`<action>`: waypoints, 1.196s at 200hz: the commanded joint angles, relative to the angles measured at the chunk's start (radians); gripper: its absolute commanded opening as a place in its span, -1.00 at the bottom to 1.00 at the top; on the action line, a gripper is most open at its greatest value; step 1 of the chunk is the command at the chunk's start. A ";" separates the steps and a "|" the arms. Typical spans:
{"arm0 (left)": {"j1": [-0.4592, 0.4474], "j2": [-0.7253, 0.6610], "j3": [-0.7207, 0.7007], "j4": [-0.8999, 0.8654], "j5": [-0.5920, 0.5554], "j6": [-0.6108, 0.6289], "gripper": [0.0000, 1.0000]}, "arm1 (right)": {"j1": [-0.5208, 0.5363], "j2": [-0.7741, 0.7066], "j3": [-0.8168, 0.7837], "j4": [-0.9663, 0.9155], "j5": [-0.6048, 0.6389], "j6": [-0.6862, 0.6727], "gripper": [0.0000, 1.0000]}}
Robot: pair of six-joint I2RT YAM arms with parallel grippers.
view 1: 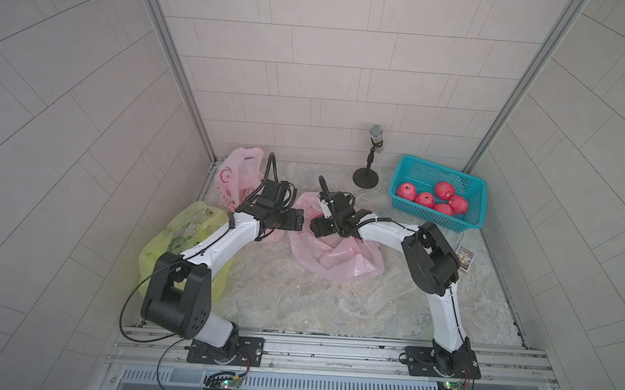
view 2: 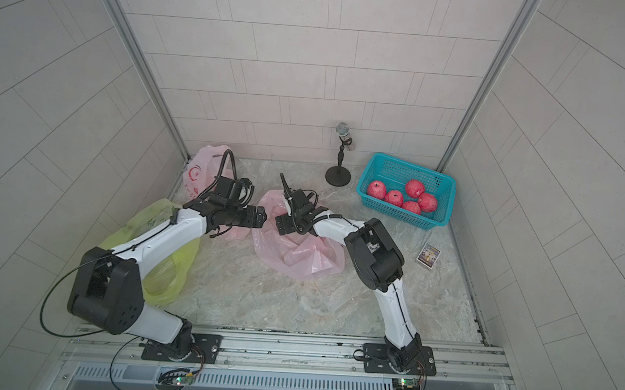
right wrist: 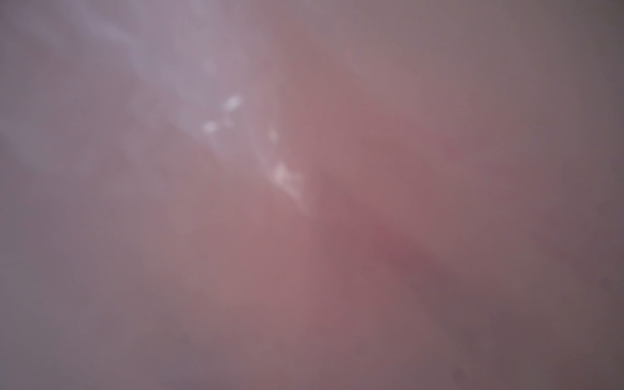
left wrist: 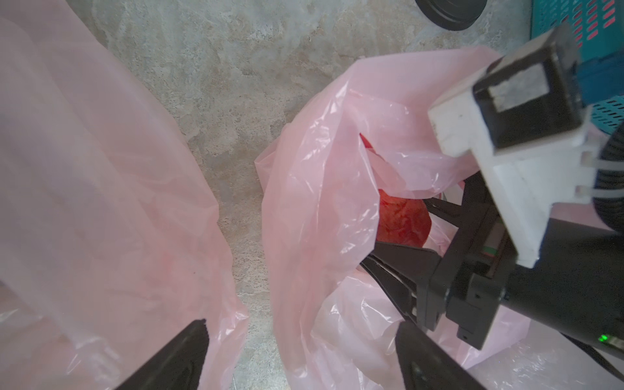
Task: Untie the knot of a plastic bag & take out the apple
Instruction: Pick up the apple from the plastic bag.
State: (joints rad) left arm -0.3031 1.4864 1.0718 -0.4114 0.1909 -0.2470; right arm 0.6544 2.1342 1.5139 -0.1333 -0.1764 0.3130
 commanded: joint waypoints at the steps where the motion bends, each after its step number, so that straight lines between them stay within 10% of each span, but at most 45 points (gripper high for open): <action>1: 0.007 -0.024 -0.009 0.015 0.008 -0.012 0.84 | 0.005 -0.020 -0.017 0.007 -0.001 -0.007 0.57; 147: 0.010 0.053 0.017 0.091 0.121 0.075 0.78 | -0.013 -0.392 -0.106 -0.254 -0.221 -0.015 0.43; 239: 0.010 0.172 0.087 0.103 0.100 0.121 0.64 | -0.388 -0.397 0.059 -0.276 -0.196 0.018 0.41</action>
State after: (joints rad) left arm -0.2989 1.6276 1.1206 -0.3256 0.2924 -0.1528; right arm 0.3241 1.6936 1.5093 -0.3901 -0.4076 0.3340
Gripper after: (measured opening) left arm 0.828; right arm 0.720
